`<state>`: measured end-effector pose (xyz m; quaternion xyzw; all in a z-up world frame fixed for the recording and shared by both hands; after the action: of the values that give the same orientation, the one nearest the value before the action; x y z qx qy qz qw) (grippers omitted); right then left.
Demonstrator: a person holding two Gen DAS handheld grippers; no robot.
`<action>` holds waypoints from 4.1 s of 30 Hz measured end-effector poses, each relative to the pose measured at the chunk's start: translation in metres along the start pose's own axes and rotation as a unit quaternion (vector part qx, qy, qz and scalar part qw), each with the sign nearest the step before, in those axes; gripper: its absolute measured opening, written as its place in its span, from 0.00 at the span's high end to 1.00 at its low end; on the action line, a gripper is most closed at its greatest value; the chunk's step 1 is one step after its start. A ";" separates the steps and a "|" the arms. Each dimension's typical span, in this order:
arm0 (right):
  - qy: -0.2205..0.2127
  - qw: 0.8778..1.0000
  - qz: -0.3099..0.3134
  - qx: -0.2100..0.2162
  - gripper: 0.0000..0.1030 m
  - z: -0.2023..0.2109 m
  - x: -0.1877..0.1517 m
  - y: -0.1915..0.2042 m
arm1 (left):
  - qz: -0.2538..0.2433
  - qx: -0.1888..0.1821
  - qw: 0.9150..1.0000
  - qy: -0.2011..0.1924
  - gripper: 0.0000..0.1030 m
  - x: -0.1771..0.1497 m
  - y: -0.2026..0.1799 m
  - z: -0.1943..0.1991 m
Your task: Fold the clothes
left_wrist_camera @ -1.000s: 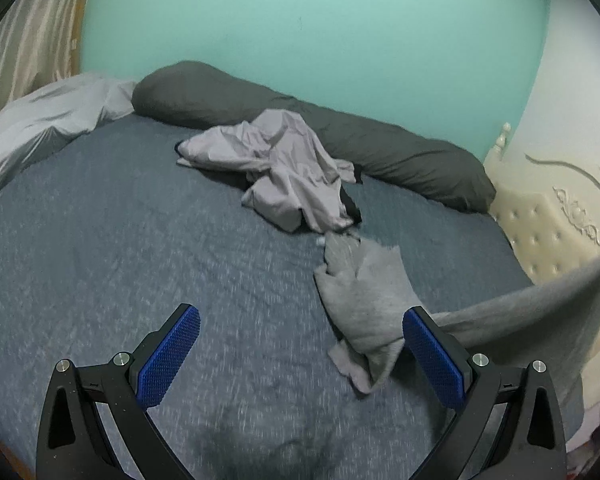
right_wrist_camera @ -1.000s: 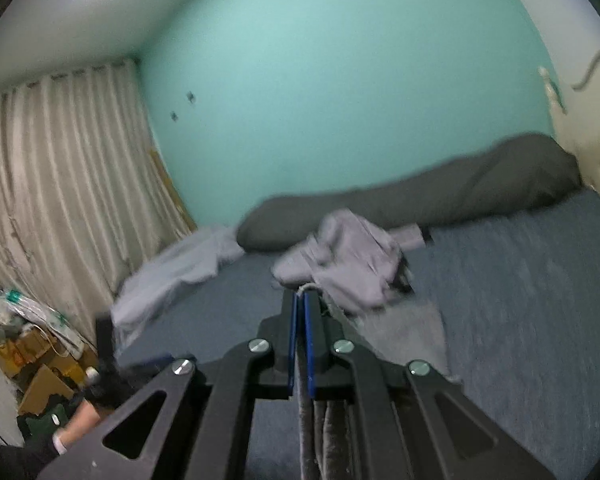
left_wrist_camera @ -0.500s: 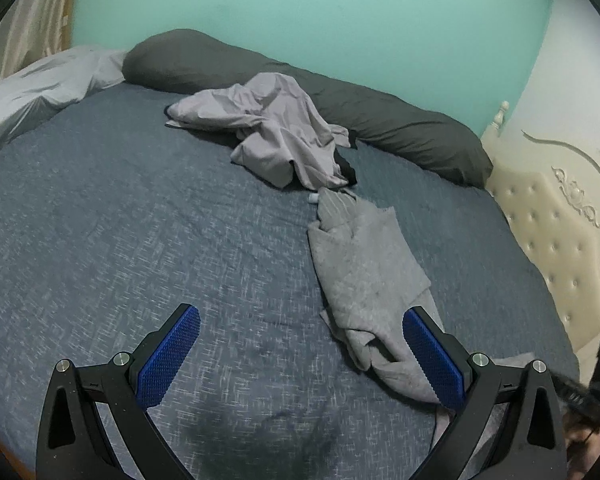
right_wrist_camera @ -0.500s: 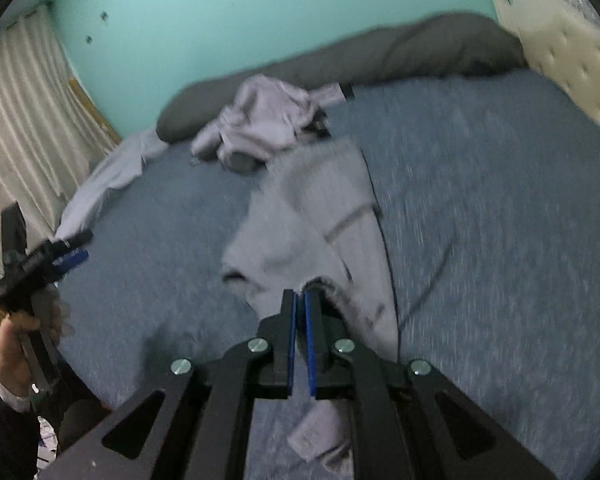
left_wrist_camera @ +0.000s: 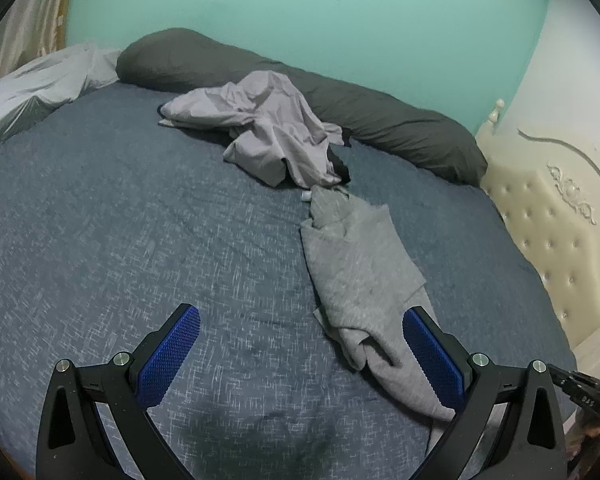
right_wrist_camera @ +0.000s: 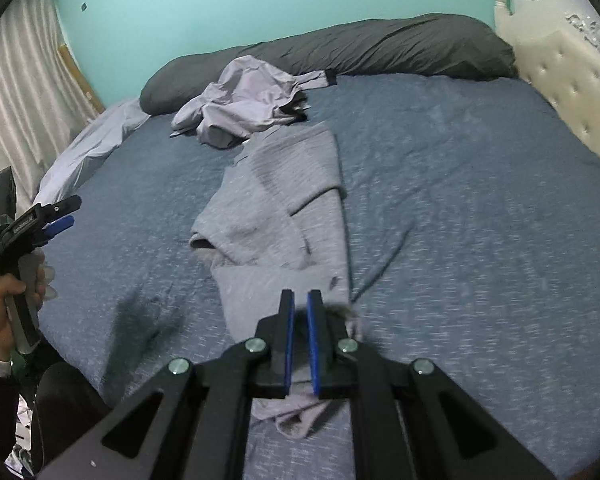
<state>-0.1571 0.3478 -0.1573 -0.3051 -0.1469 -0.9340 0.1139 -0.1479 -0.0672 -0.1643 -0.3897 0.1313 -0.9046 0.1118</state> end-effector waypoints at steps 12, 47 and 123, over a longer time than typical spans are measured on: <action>0.001 1.000 -0.025 0.010 0.75 -0.027 0.037 -0.005 | -0.005 0.003 1.000 0.003 0.00 -0.001 -0.005 -0.010; 0.106 0.981 0.114 0.117 1.00 -0.252 0.094 0.070 | 0.029 0.010 0.999 0.024 0.00 -0.033 0.063 -0.126; 0.012 0.999 0.037 0.016 0.94 -0.222 0.152 0.080 | 0.083 0.032 0.996 0.015 0.00 -0.027 0.113 -0.119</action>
<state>-0.3718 0.1785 -0.2202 -0.2971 -0.1495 -0.9303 0.1548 -0.2057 -0.1477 -0.2975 -0.3601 0.1361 -0.9016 0.1972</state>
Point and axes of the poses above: each gripper's, at about its wrist camera, not at the fingertips, and z roughly against the way its jaws point, y to its left, x to its top, the point moved 2 cm from there along -z, roughly the way its jaws point, and after that the axes turned 2 degrees about y, right-handed, at the moved point
